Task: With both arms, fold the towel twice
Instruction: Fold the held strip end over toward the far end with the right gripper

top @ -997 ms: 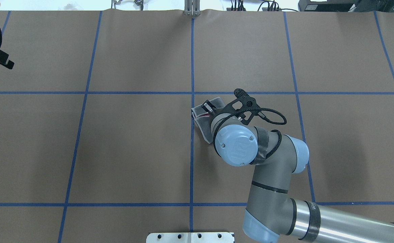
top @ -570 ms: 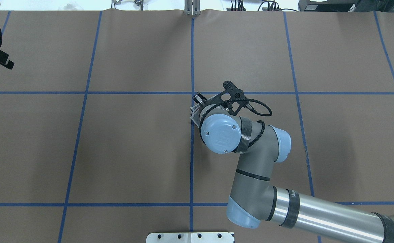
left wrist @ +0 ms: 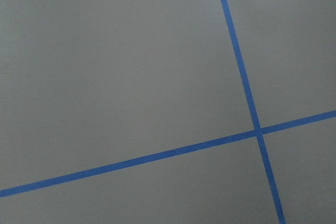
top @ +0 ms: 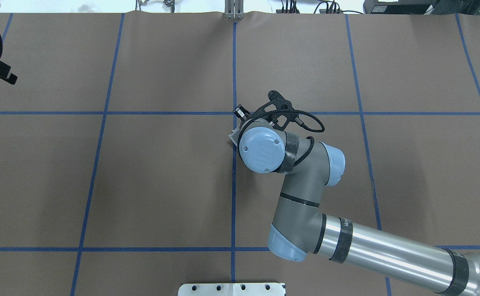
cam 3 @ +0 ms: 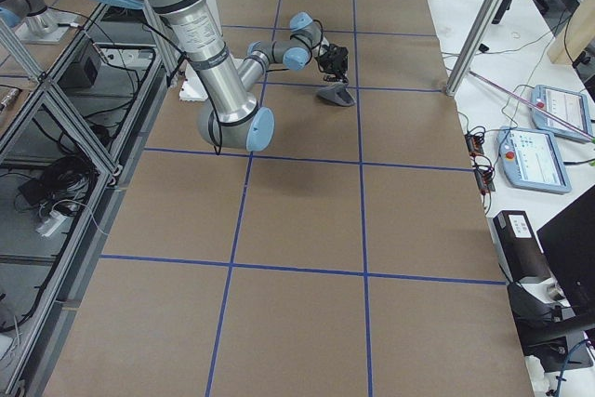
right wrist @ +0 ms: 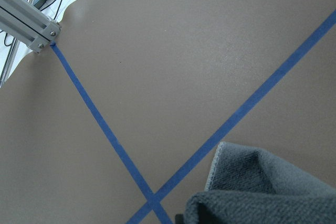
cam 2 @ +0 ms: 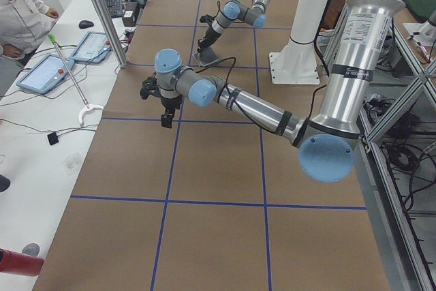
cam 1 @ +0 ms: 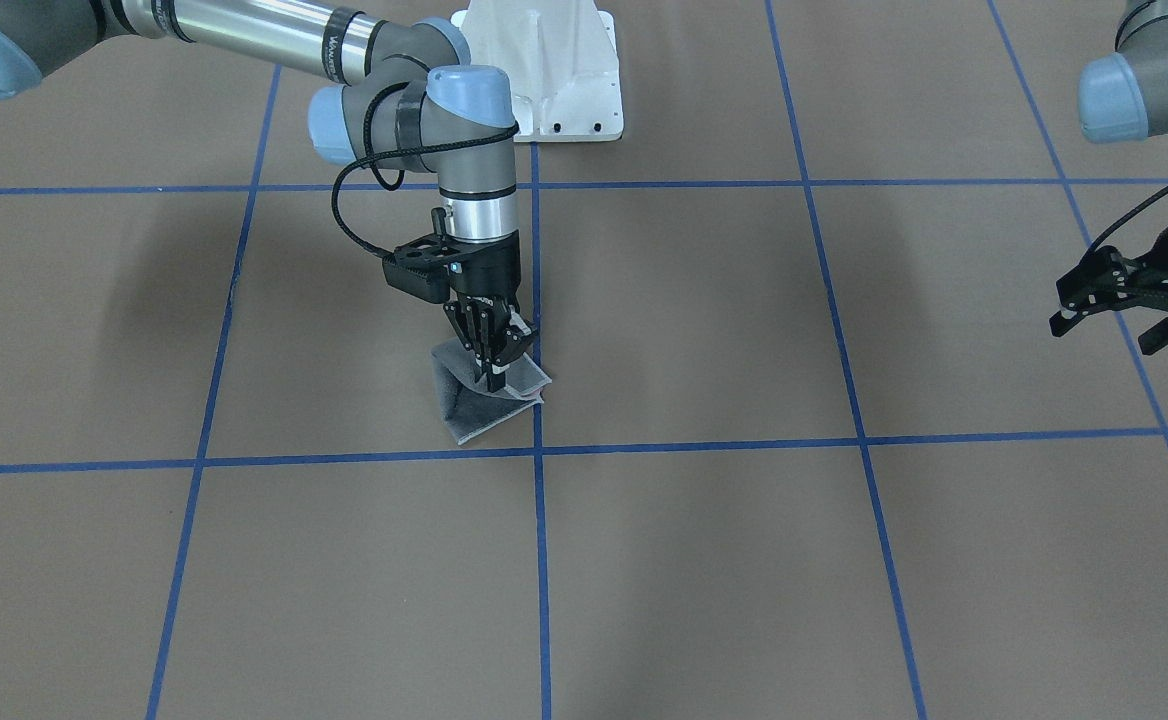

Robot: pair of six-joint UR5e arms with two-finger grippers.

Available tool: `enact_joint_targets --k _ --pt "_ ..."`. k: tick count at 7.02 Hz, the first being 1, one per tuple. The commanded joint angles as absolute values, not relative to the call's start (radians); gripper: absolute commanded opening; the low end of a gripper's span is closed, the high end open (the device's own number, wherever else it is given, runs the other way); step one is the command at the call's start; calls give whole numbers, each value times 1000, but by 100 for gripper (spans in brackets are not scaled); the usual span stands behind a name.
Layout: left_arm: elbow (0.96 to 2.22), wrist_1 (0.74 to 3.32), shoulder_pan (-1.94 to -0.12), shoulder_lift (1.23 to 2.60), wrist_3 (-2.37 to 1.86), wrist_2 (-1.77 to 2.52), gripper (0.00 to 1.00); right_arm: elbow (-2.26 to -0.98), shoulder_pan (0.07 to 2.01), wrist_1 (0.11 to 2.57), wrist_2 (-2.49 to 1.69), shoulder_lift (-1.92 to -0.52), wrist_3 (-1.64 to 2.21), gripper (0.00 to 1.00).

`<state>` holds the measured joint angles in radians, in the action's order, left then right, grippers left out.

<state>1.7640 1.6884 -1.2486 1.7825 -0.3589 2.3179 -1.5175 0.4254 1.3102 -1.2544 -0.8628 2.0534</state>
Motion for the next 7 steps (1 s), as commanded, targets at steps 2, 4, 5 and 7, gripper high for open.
enact_joint_targets --k 2,4,5,7 --pt "1764 1692 -1249 1782 -362 2318 100 -1497 443 1310 -1270 -870 2046 11" --pt "1764 1694 -1249 1782 -362 2318 100 -1468 463 1310 -1279 -868 2045 49" --pt "1763 1695 -1249 1782 -362 2318 100 -1451 468 1310 -1284 -861 2019 99" --pt "1763 1695 -1249 1782 -362 2318 100 -1459 482 1310 -1301 -848 1928 100"
